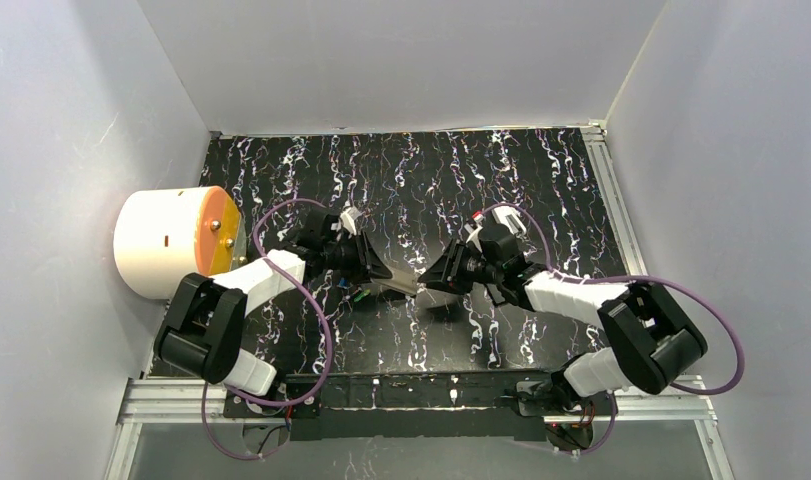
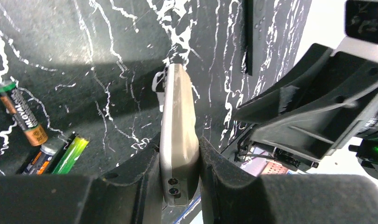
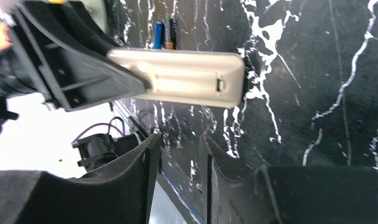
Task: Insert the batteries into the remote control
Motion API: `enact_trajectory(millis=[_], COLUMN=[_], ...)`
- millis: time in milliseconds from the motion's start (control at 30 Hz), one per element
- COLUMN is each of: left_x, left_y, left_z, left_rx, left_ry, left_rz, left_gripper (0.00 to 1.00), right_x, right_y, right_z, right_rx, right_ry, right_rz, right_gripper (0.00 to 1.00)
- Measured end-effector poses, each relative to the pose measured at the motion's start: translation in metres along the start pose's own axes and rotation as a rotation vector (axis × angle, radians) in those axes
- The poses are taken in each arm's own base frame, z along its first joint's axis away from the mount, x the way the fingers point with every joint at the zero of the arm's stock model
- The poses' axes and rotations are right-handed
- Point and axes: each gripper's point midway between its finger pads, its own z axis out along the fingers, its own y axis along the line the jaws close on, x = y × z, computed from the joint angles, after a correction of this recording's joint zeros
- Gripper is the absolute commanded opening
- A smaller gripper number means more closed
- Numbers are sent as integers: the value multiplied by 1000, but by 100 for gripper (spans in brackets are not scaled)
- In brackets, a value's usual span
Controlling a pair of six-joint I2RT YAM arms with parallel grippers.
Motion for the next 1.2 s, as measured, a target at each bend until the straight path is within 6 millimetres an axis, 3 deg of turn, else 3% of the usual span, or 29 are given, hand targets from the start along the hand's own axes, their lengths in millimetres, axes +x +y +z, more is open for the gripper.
enact_trajectory(millis=[200, 333, 400, 533, 633, 767, 1033, 1200], left_x=[8, 10, 10, 10, 12, 15, 15, 15], left_y=[6, 6, 6, 6, 7, 9, 9, 9], left_z=[2, 3, 3, 3, 3, 2, 3, 3], left_rx=[7, 16, 17, 18, 15, 9, 9, 10], left_ry=[14, 16, 18, 21, 25, 38, 47, 52], left_rz=[-8, -6, -6, -6, -5, -8, -12, -13], left_gripper=[0, 0, 0, 0, 0, 0, 0, 0], right_x=[-8, -6, -4, -8, -14, -14, -8, -8], right_y=[12, 2, -2, -3, 2, -1, -17, -15], right_z=[7, 15, 18, 23, 29, 32, 43, 44], right_rx=[-51, -26, -13, -3, -10, 0, 25, 13], right_ry=[-27, -19, -15, -14, -18, -17, 17, 16], right_rz=[44, 71, 76, 55, 33, 34, 55, 51], right_gripper=[48, 61, 61, 49, 46, 55, 56, 58])
